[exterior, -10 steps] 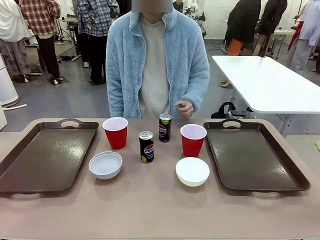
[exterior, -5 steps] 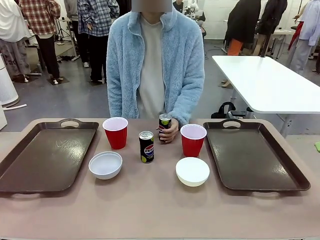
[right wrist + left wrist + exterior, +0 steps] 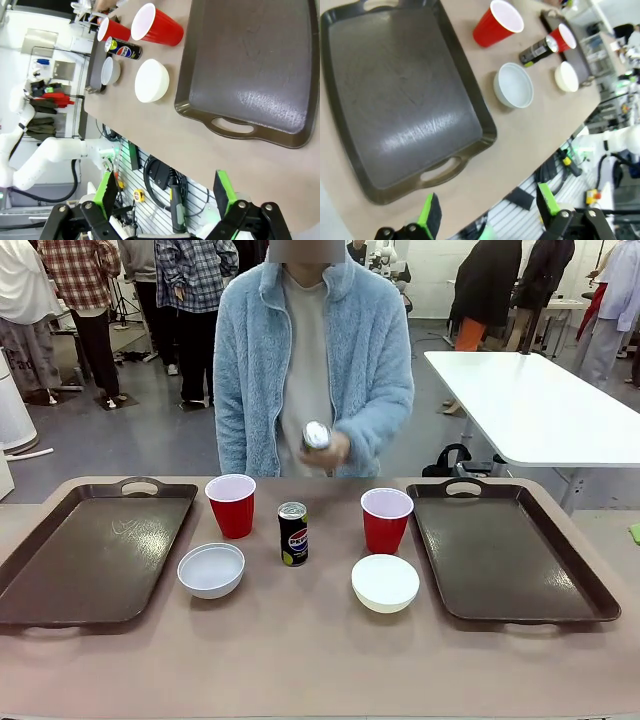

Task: Prepare tableware on both trays.
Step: Pick up a Picnic Bowl from the table and place it on a Handle tray.

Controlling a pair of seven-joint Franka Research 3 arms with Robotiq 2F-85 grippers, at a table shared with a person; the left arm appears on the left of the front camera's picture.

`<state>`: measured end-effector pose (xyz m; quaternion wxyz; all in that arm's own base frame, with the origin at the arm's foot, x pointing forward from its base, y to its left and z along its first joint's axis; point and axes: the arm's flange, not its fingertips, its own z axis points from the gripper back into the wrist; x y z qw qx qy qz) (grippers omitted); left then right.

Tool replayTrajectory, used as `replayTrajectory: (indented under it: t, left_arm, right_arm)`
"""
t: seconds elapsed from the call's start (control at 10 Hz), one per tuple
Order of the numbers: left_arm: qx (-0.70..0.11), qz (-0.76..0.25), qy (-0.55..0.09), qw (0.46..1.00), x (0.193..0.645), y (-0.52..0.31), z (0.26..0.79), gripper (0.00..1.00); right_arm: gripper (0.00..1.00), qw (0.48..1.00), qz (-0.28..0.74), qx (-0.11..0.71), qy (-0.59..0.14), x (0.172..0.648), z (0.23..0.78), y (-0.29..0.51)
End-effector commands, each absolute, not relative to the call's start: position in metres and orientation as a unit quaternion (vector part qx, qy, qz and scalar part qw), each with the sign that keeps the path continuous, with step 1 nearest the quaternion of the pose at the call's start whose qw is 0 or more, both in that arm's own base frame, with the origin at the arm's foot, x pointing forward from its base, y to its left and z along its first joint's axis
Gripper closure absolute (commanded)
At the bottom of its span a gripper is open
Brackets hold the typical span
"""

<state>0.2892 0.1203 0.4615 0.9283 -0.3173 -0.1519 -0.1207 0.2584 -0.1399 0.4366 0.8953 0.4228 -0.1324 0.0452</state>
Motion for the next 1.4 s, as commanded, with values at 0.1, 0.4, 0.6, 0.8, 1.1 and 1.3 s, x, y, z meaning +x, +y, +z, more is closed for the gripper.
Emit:
replayTrajectory:
  t: [0.1,0.4,0.6,0.8,1.1,1.3]
  left_arm:
    - [-0.172,-0.166,-0.129,0.962,0.292,0.026,0.477,0.0]
    - [-0.035,-0.21,-0.1,0.972,0.293,-0.074,0.463,0.0]
    - [0.011,-0.238,-0.093,0.967,0.285,-0.127,0.443,0.0]
    - [0.005,-0.235,-0.085,0.968,0.288,-0.16,0.417,0.0]
    - [-0.015,-0.192,-0.074,0.979,0.316,-0.184,0.367,0.0]
    - [-0.007,-0.171,-0.069,0.983,0.347,-0.19,0.337,0.0]
  right_arm:
    - [0.0,0.889,0.051,0.432,-0.139,0.26,0.436,-0.141]
    - [0.0,0.889,0.051,0.432,-0.139,0.26,0.436,-0.141]
    - [0.0,0.889,0.051,0.432,-0.139,0.26,0.436,-0.141]
    - [0.0,0.889,0.051,0.432,-0.139,0.26,0.436,-0.141]
    - [0.0,0.889,0.051,0.432,-0.139,0.26,0.436,-0.141]
    - [0.0,0.889,0.051,0.432,-0.139,0.26,0.436,-0.141]
